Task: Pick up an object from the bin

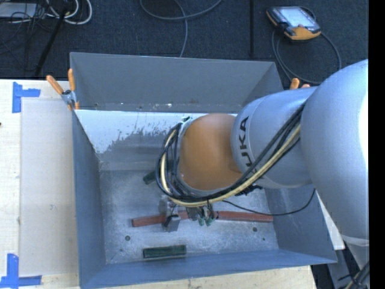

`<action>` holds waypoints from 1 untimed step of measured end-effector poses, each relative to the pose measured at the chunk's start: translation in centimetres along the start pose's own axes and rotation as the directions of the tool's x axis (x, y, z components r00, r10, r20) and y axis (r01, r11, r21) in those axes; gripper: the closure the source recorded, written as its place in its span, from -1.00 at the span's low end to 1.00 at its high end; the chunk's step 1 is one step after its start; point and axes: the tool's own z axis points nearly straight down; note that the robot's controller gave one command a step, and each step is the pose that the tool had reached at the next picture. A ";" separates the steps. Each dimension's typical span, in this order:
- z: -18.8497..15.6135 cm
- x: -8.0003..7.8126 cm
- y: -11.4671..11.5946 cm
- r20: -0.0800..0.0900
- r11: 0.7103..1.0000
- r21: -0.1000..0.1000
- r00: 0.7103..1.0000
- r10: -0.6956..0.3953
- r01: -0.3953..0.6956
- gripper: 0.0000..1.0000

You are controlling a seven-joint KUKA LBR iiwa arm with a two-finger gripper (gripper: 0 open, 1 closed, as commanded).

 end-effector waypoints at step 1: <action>-3.4 0.8 -2.4 0.002 0.986 -0.002 0.986 -0.164 0.164 1.00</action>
Offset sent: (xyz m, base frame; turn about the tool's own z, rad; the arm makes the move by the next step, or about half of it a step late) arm -0.0179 -0.0073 0.1215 -0.1895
